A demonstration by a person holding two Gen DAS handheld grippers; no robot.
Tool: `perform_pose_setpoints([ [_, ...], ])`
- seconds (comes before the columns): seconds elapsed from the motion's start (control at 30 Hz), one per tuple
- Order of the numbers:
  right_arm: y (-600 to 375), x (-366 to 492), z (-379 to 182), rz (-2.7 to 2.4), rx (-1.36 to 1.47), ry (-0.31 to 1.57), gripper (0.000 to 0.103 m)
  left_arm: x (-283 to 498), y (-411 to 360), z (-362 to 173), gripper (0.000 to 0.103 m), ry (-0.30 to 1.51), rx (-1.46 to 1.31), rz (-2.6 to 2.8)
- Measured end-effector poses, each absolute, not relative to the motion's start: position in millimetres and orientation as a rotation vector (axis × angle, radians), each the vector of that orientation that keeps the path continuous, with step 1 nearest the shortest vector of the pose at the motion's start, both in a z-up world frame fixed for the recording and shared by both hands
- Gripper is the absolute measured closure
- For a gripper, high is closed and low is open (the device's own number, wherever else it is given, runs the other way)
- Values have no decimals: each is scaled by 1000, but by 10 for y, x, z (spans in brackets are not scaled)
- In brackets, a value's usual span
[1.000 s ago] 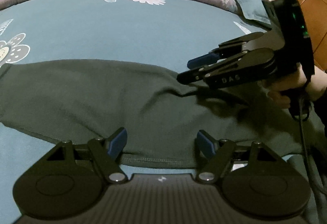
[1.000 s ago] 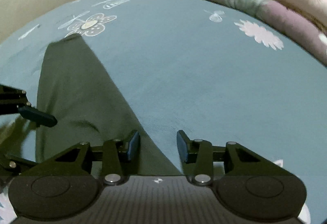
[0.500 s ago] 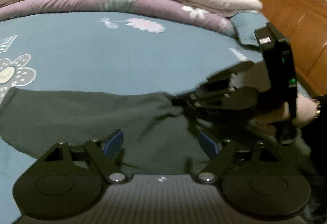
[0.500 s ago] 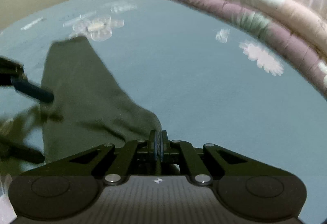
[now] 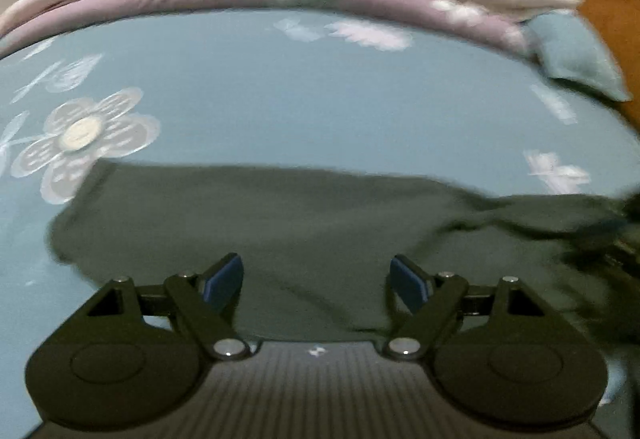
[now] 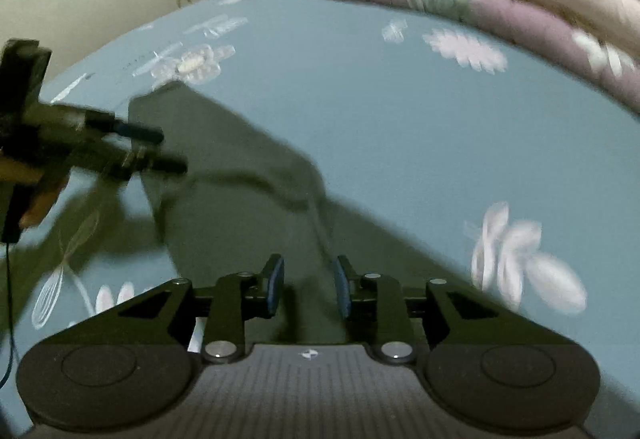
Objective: Fold clothes
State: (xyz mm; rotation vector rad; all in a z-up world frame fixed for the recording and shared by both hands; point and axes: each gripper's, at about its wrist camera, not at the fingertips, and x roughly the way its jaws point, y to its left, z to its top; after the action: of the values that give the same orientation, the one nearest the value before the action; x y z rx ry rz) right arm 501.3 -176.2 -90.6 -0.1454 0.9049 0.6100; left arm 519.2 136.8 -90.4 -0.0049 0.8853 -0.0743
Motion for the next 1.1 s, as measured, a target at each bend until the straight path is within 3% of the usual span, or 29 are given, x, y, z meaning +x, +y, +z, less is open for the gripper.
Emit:
perform_pose_setpoints([
  [0.13, -1938, 4778, -1124, 565, -95, 987, 64, 5130, 1530, -889, 20, 901, -13, -46],
  [0.27, -2219, 4737, -1010, 542, -64, 945, 64, 5115, 1529, -748, 24, 917, -30, 1],
  [0.4, -2550, 4944, -780, 415, -117, 853, 64, 5051, 1320, -591, 22, 818, -65, -154],
  [0.57, -2813, 5318, -836, 313, -207, 837, 64, 5179, 941, -876, 22, 895, 32, -219],
  [0.67, -2793, 5372, -1047, 339, -283, 873, 64, 5119, 803, -1016, 17, 885, 141, -229],
  [1.1, -2711, 5188, -1172, 421, -444, 840, 62, 5092, 783, -999, 12, 889, 134, -235],
])
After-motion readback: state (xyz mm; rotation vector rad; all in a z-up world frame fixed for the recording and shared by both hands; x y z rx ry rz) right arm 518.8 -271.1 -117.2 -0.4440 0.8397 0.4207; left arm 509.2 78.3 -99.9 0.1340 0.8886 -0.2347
